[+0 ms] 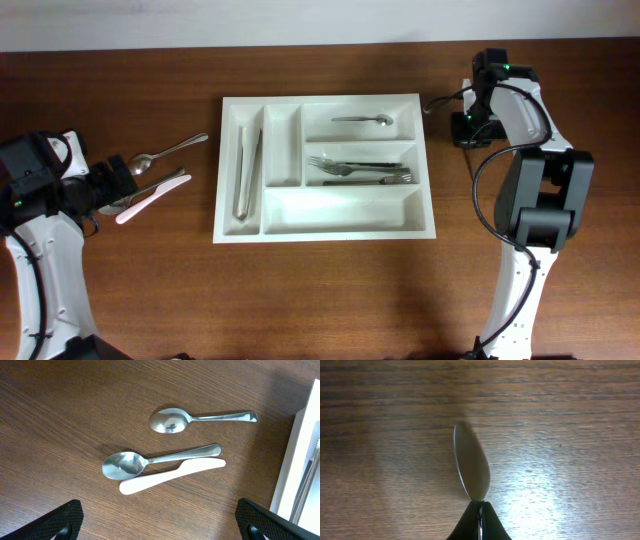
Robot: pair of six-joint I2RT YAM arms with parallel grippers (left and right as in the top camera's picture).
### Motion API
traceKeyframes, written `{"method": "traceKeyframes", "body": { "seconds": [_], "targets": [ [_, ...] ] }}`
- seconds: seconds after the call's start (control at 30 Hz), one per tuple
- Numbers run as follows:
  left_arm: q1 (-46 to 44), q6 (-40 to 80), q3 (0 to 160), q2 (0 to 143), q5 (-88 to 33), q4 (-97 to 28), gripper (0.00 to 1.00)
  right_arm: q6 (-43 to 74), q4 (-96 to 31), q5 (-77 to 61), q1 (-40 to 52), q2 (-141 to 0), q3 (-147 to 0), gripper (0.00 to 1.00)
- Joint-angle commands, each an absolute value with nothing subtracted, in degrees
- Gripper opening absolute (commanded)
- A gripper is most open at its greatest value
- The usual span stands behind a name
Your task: Pack container
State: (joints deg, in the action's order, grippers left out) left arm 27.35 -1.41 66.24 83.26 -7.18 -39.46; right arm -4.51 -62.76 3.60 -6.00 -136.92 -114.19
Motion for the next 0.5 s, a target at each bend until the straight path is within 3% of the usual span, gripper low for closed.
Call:
{"method": "traceKeyframes", "body": {
  "seconds": [0.0,0.47],
  "targets": [
    [27.55,-0.84,67.18,83.57,-8.14,-39.33,0.99,-3.95,-62.78,3.49,-7.18,-134.41,-113.56,0.04],
    [27.55,-0.84,67.18,83.57,-8.14,-39.33,0.99,-3.97,-61.71,3.51,-7.64,-136.14,-110.04,0.04]
  ]
}}
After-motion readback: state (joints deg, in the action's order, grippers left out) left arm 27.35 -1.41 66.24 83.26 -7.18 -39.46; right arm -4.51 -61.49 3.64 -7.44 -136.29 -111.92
